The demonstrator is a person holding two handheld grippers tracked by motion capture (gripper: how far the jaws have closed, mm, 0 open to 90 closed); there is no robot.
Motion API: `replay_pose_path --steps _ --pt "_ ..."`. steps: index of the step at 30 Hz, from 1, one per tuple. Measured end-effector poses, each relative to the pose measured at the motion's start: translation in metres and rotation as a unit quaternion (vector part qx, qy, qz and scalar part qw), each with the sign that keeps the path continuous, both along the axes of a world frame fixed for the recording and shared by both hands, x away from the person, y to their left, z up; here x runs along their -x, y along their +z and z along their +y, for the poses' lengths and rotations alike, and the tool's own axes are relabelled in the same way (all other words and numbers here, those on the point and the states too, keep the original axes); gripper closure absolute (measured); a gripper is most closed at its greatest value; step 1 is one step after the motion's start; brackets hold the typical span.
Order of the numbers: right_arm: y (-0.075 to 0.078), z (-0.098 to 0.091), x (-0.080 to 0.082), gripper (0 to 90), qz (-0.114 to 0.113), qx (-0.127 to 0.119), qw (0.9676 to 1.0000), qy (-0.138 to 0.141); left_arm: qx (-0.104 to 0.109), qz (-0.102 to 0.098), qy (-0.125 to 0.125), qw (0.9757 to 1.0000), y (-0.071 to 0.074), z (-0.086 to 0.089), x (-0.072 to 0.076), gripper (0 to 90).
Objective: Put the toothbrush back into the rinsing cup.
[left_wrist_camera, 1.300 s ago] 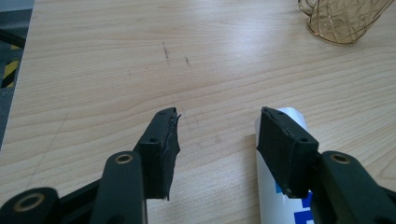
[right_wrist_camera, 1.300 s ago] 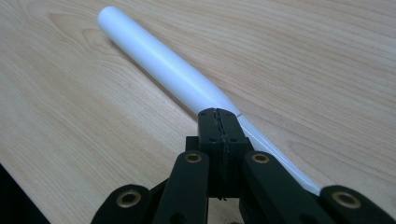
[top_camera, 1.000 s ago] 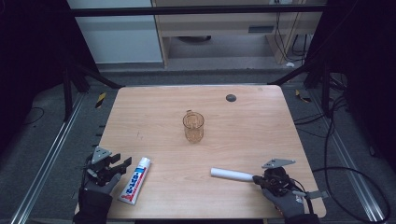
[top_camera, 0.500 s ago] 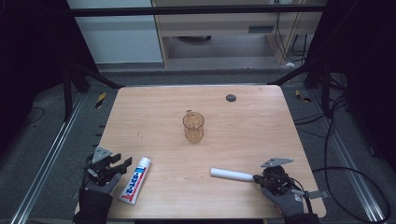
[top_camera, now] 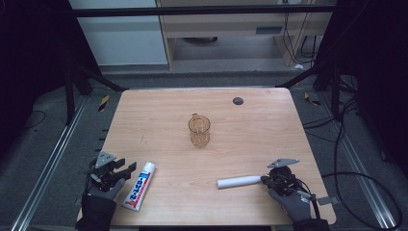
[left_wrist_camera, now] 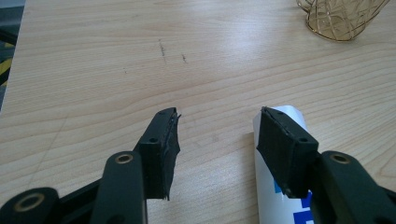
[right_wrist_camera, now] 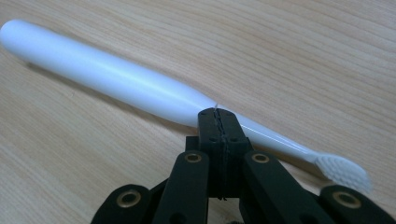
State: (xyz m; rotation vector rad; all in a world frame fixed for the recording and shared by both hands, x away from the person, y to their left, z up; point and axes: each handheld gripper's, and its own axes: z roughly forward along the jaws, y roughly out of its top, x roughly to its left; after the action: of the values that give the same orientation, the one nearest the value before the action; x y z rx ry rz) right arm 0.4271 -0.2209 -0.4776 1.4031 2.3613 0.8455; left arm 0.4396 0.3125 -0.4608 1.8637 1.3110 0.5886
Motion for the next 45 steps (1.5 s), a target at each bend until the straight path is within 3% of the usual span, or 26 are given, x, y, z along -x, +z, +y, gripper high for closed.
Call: replay_pose_path --steps 15,24,45 --pt "-0.003 0.0 -0.016 90.0 -0.006 0.005 0.9999 -0.013 0.0 -0.001 0.001 1.0 0.0 0.001 -0.001 47.2" --pt "-0.005 0.0 -0.025 90.0 -0.006 -0.01 0.9999 -0.011 0.001 0.004 0.001 1.0 0.0 0.0 -0.001 47.2" --pt "-0.004 0.013 -0.047 90.0 -0.017 -0.015 0.9997 0.0 0.001 0.003 -0.001 1.0 -0.001 0.001 -0.002 47.5"
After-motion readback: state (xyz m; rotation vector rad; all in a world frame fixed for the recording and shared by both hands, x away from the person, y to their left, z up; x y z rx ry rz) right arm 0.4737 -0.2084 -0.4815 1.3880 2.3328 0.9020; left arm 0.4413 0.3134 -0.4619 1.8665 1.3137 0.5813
